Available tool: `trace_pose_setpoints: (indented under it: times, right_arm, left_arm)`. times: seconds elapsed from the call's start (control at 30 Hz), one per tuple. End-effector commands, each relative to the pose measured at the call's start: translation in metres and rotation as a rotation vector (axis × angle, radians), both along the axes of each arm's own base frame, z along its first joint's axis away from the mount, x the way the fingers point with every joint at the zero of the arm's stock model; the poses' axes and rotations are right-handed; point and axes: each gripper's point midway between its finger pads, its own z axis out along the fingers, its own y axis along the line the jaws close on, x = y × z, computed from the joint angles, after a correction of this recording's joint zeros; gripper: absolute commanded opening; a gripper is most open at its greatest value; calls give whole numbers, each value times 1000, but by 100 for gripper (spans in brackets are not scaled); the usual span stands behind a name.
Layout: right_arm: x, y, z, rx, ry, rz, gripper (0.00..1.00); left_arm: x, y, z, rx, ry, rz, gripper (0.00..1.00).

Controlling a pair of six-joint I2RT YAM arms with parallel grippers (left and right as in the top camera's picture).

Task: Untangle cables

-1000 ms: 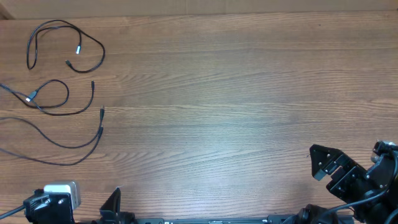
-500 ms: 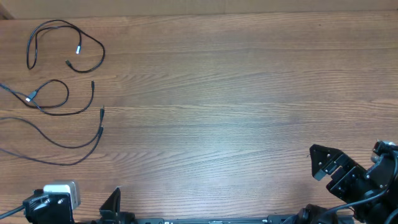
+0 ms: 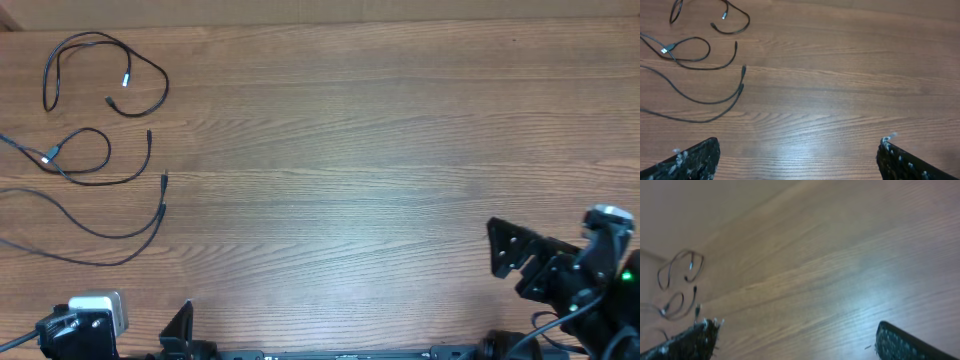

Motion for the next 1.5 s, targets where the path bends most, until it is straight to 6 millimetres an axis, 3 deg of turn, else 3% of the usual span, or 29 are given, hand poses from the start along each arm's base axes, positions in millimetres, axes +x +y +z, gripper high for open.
trace_pose_setpoints:
  times: [0.0, 0.23, 0.73, 1.13, 1.47]
  right_arm:
    - [2, 5, -11, -70, -65, 78, 100]
    - [28, 17, -25, -243, -333, 227, 100]
    - [62, 16, -52, -331, -696, 200, 100]
    - [70, 12, -83, -347, -787, 158, 100]
    - [78, 1, -107, -363, -753, 104, 100]
  left_arm:
    - [-2, 1, 2, -5, -12, 6, 100]
    - [-2, 1, 2, -5, -12, 6, 100]
    - [-2, 1, 2, -5, -12, 6, 100]
    - [-2, 1, 2, -5, -12, 6, 100]
    - [-2, 1, 2, -5, -12, 6, 99]
